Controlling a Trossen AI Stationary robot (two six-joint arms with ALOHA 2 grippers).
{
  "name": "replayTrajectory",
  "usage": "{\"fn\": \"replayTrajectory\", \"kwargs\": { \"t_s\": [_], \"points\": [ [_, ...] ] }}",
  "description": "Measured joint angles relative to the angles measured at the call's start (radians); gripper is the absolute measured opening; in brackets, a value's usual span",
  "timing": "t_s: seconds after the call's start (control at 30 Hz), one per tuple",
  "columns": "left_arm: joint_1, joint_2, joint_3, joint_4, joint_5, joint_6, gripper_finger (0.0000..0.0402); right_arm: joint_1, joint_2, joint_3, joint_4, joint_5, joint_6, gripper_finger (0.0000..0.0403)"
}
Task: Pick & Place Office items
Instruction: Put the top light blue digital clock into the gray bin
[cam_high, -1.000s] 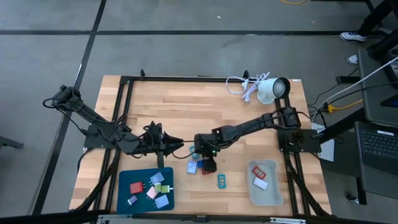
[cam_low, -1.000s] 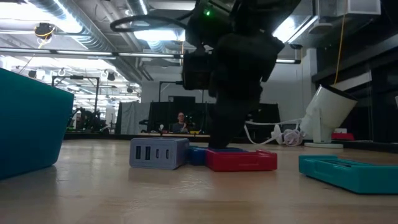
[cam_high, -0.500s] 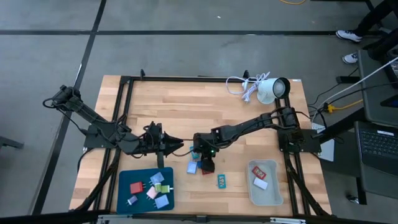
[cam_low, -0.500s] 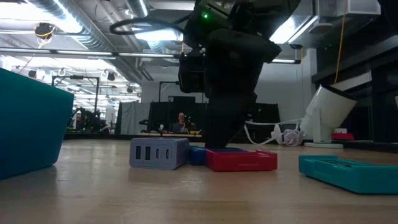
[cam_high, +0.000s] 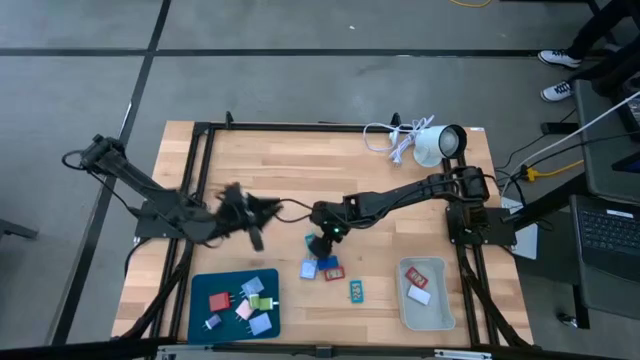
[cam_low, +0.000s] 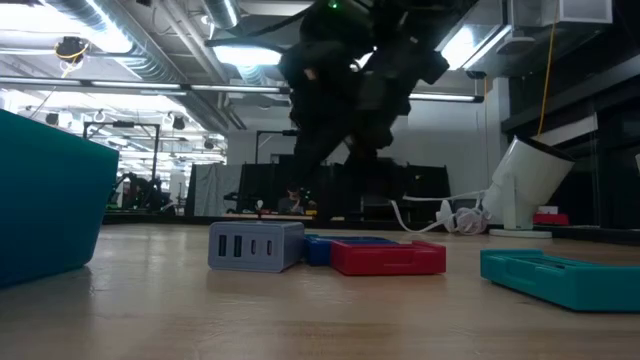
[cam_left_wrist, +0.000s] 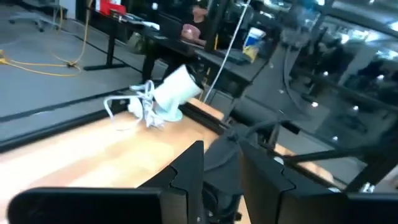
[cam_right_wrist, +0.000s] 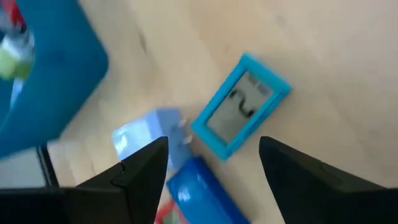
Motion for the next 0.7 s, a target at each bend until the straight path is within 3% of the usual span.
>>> {"fn": "replayTrajectory", "kwargs": {
  "t_s": [0.17, 0.33, 0.5, 0.7],
  "points": [
    [-0.033, -0.168, 0.000, -0.051, 0.093, 0.074, 0.0107, -0.006, 0.011, 0.037, 0.016, 0.048, 0.075, 0.0257],
    [-0.110, -0.291, 0.002, -0.149, 0.085, 0.082, 0.0112, -0.006, 0.077, 0.124, -0.063, 0.068, 0.111, 0.0257],
    [-0.172, -0.313, 0.001, -0.333, 0.076, -0.095, 0.0112, -0.006, 0.175, 0.246, -0.231, 0.091, 0.119, 0.0257],
    [-0.208, -0.293, 0.001, -0.402, 0.053, -0.158, 0.0112, -0.006, 0.243, 0.352, -0.321, 0.094, 0.128, 0.0257]
  ]
}}
